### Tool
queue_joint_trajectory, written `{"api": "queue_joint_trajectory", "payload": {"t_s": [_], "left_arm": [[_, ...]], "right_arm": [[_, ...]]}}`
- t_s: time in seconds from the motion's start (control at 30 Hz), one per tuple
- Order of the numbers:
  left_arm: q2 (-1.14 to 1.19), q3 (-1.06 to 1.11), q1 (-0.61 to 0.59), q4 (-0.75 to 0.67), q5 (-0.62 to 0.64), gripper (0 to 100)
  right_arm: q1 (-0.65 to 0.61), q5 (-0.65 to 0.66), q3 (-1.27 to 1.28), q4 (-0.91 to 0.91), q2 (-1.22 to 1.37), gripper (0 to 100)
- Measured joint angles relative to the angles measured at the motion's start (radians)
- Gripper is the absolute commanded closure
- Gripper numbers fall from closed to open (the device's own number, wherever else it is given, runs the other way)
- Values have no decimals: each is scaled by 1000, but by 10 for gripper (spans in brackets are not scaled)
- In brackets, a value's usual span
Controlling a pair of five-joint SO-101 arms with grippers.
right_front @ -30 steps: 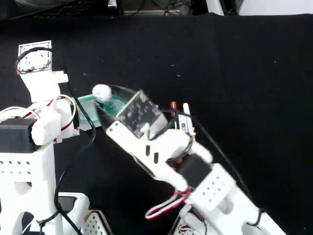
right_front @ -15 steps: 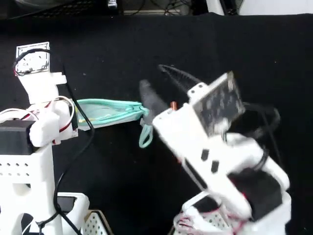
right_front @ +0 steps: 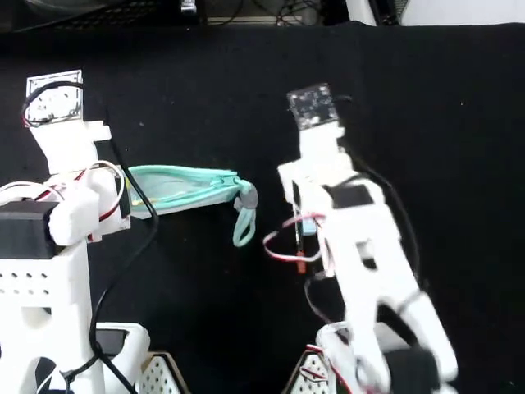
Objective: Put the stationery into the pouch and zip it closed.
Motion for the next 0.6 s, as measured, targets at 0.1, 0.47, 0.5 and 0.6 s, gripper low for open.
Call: {"api": "queue_joint_trajectory", "payload": {"t_s": [0.1,0.47,0.5,0.6], "left_arm": [[0,0,0,0,0,970],[0,0,0,0,-2,970],[0,0,0,0,-2,970],[0,0,0,0,-2,970]], "right_arm": [[0,-31,-118,-2,199,819],[-23,-40,-543,226,709,824],[-25,-40,-565,239,727,842],[-26,-40,-618,290,753,995]]}}
